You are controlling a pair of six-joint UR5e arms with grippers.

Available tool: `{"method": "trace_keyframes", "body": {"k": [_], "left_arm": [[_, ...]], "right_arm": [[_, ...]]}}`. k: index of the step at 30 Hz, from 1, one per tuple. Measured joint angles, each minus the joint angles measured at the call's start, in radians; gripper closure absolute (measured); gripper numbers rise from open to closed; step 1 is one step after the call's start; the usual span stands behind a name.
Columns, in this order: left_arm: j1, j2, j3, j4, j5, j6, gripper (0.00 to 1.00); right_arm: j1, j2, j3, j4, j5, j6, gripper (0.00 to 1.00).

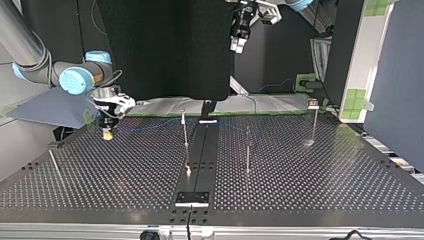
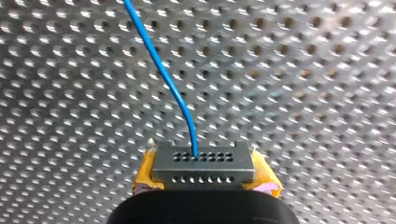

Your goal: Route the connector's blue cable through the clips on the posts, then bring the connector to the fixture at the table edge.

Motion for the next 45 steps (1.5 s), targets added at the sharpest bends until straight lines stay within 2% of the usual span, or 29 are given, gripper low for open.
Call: {"method": "trace_keyframes", "body": {"k": [6,10,13,18,23,28,33,45], "left_arm": [[0.000,0.000,-0.046,-0.017,-0.001,0.005,0.00],[0.001,0.000,-0.075,-0.023,-0.001,0.008,0.00],[0.001,0.000,-0.096,-0.024,0.000,0.012,0.00],[0.002,0.000,-0.128,-0.025,-0.003,0.023,0.00],[0.002,0.000,-0.134,-0.023,-0.009,0.042,0.00],[0.002,0.000,-0.130,-0.001,-0.031,0.066,0.00],[0.002,0.000,-0.116,0.029,-0.059,0.075,0.00],[0.002,0.000,-0.103,0.043,-0.064,0.076,0.00]], "right_arm": [[-0.018,-0.052,-0.002,0.003,0.020,0.006,1.00],[-0.038,-0.083,-0.005,0.014,0.039,0.000,1.00],[-0.059,-0.106,-0.007,0.033,0.056,-0.008,1.00],[-0.099,-0.147,-0.007,0.069,0.066,-0.022,1.00],[-0.139,-0.187,-0.009,0.095,0.075,-0.050,1.00],[-0.179,-0.208,-0.009,0.118,0.078,-0.061,1.00],[-0.202,-0.206,-0.008,0.137,0.066,-0.060,1.00],[-0.236,-0.146,-0.008,0.154,-0.024,-0.057,1.00]]}}
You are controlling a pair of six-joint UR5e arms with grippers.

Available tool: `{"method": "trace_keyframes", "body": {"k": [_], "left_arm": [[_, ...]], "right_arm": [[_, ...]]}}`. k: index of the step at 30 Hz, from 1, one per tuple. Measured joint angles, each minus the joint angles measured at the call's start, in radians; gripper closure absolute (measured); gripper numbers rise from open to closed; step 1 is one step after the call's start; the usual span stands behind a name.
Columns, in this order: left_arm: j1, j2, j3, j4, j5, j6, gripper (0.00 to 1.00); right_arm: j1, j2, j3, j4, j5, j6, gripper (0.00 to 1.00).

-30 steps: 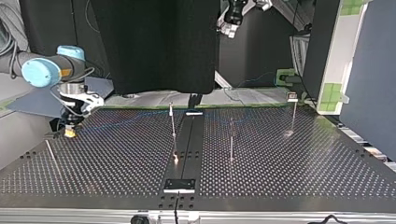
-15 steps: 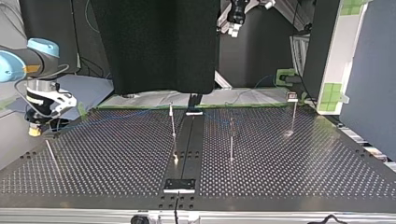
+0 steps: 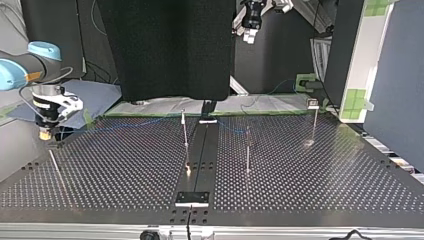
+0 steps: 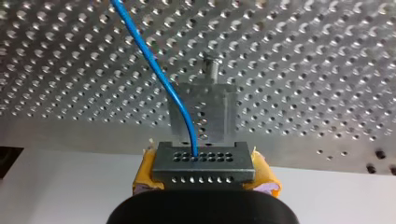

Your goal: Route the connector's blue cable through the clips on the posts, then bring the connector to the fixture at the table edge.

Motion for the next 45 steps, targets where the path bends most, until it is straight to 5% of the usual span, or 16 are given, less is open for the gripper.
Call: {"method": "trace_keyframes", "body": {"k": [19,34,45], "left_arm": [[0.001,0.000,0.022,-0.047,-0.001,0.015,0.00],[0.001,0.000,0.041,-0.076,-0.016,0.023,0.00],[0.001,0.000,0.045,-0.082,-0.016,0.024,0.00]], "right_arm": [[-0.059,0.020,-0.009,-0.037,-0.152,-0.010,1.00],[-0.071,0.073,-0.035,-0.087,-0.273,-0.033,1.00],[-0.078,0.076,-0.047,-0.088,-0.295,-0.029,1.00]]}}
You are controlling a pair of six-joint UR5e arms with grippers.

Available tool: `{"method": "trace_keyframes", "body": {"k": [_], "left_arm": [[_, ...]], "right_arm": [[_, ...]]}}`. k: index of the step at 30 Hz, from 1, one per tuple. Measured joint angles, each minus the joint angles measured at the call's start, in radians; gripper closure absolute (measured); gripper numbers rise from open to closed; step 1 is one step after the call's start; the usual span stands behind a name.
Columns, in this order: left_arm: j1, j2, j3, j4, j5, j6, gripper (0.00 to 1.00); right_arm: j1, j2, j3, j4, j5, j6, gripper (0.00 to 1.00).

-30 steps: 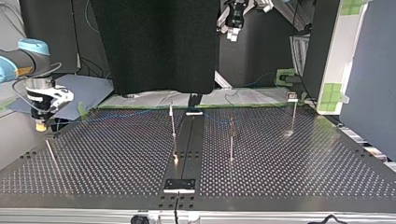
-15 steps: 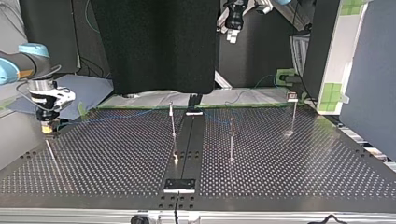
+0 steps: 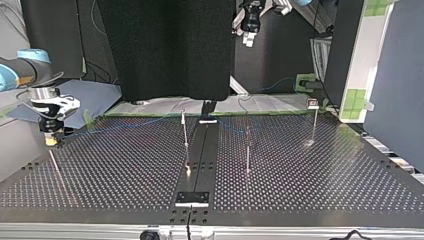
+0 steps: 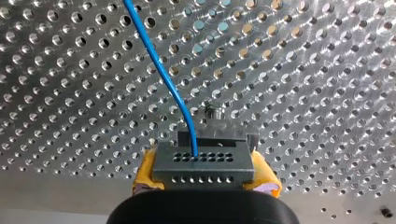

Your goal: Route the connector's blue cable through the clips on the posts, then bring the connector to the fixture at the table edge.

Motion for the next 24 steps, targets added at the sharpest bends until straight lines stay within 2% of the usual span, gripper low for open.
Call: {"method": "trace_keyframes", "body": {"k": [7,14,24], "left_arm": [[0.000,0.000,0.001,-0.002,0.000,0.000,0.00],[0.000,0.000,0.002,-0.002,0.000,-0.001,0.00],[0.000,0.000,0.003,-0.002,0.001,-0.001,0.00]], "right_arm": [[-0.006,0.001,-0.003,0.000,-0.001,0.002,1.00],[-0.006,0.007,-0.007,-0.009,-0.016,0.011,1.00],[-0.005,0.012,-0.013,-0.010,-0.020,0.014,1.00]]}}
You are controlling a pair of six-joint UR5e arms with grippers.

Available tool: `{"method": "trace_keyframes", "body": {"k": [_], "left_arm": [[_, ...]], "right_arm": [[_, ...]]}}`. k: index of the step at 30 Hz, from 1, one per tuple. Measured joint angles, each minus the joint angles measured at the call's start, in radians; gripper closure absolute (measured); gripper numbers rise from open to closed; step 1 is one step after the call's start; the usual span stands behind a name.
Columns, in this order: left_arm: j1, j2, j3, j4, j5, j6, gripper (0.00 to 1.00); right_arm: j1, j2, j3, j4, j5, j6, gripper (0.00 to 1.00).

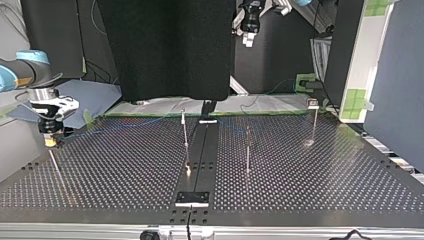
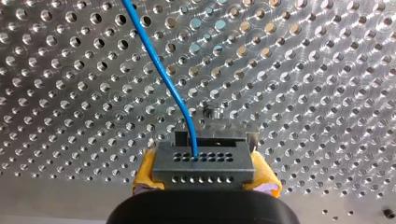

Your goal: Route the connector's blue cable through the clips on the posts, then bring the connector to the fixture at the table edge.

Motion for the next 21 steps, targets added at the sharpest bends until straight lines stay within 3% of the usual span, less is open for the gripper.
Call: {"method": "trace_keyframes", "body": {"k": [21], "left_arm": [[0.000,0.000,0.002,-0.010,0.000,0.000,0.00]], "right_arm": [[0.001,0.002,-0.018,0.031,-0.016,0.002,1.00]]}}
